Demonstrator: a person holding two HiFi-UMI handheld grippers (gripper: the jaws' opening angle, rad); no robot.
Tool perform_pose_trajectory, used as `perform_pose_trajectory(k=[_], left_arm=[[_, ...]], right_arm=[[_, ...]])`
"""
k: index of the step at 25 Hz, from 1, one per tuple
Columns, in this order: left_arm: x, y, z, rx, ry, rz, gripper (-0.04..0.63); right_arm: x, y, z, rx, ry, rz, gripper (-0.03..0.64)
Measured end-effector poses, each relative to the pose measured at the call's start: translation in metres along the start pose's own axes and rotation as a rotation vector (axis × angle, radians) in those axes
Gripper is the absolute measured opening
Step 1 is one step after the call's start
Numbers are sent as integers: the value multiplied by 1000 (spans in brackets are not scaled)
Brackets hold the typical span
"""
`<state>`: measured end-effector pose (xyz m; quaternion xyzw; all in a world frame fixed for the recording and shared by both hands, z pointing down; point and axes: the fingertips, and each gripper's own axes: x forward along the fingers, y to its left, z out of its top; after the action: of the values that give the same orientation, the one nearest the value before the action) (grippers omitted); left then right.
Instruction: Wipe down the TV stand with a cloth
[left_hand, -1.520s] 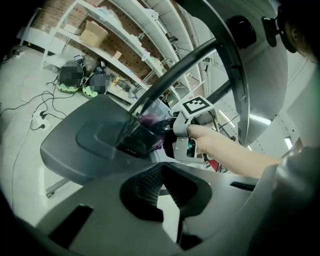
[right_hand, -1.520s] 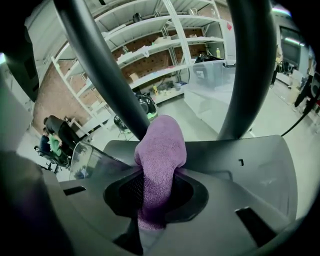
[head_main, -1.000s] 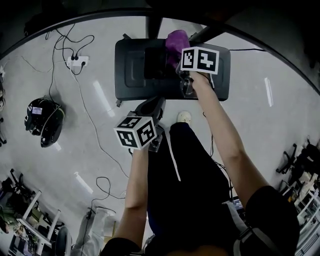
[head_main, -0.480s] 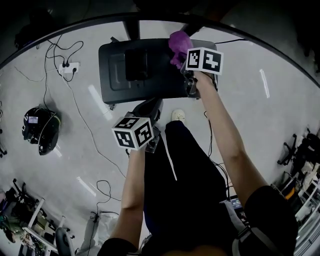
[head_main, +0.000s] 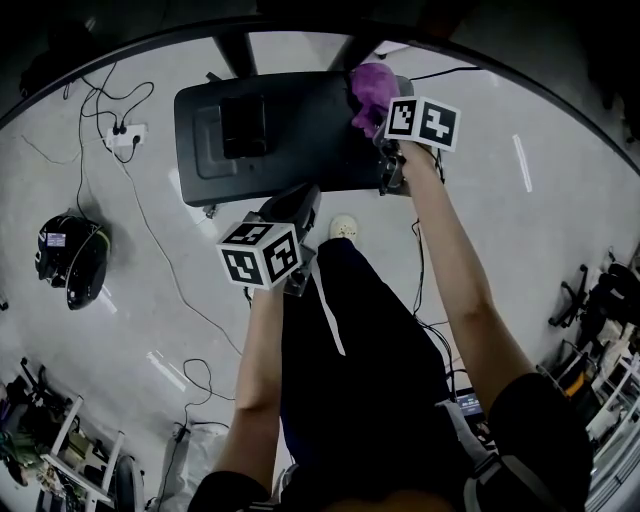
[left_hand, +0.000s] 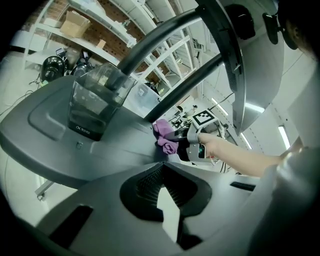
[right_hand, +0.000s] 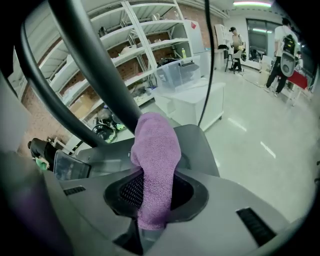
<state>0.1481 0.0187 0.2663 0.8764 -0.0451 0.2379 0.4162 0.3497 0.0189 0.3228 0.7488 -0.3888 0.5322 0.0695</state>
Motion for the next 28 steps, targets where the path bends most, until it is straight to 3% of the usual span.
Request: perform_pose_trajectory(k=[8,15,28], left_arm=[[23,-24,-15,-8,-16,15,6],[43,-38,-31,-31,-21,38,6],[58,-47,-34,-36,-32,60,8]], right_arm=[[-17,-54,10,5,-6,-35,89],[-23,-85,15,37,-9,-6,89],[-31,-63,4,30,-9,74,89]])
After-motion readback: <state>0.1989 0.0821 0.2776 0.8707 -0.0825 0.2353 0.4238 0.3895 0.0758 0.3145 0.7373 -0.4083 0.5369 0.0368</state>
